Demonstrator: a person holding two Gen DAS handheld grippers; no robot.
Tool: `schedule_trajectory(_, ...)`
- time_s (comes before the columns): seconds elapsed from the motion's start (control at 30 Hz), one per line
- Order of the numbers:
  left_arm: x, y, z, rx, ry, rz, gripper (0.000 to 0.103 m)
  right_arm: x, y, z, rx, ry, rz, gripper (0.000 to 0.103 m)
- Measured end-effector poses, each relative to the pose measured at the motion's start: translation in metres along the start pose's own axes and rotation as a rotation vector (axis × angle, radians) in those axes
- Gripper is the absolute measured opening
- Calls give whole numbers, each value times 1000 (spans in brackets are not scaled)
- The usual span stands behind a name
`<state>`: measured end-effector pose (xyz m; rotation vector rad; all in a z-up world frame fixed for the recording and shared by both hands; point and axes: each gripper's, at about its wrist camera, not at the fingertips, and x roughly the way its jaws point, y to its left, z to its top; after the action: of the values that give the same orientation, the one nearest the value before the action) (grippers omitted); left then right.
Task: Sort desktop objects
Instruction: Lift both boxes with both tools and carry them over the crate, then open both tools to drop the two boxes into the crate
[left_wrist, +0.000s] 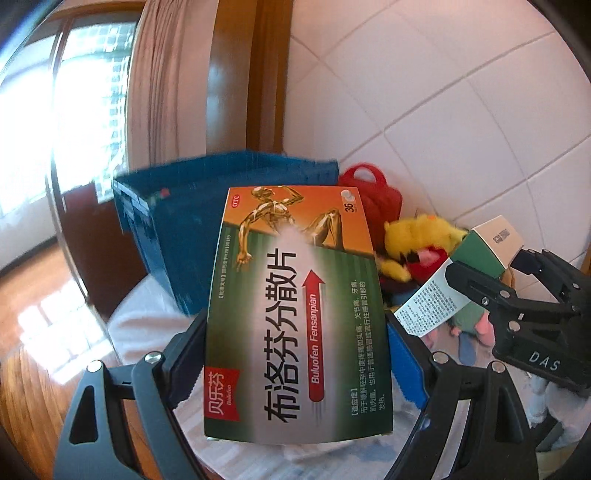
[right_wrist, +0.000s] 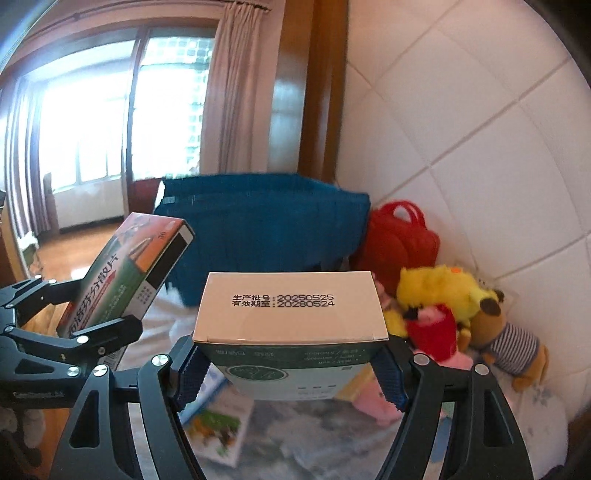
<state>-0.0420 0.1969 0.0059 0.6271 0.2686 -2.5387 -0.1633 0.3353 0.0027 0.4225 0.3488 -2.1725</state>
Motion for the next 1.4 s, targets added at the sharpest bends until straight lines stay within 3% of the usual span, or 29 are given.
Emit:
schedule_trajectory(0.3,17,68,75,11,-116,0,87,29,37,82,-19,-99,-44,77)
schedule_trajectory(0.6,71,129,134,-22,-154,76,87,95,53,161,-18,-256,24,77)
schedule_trajectory(0.8,117,180,167,-15,-175,76,87,156,83,195,-26,-266,32,77)
schedule_trajectory(1.0,168,228,203,32,-180,3,87,205,106,231,35,-316,-49,77)
schedule_trajectory(1.23,230,266,233,77,-129,-56,87,276,127,268,53,-263,-135,77)
schedule_trajectory(1.3,239,270,235,87,-121,-55,92,291,127,271,62,-244,-150,77)
schedule_trajectory(1.33,243,272,236,92,-117,-54,102,296,125,271,66,-239,-159,77)
schedule_trajectory(1.4,252,277,238,101,-108,-53,103,302,126,273,66,-238,-179,87)
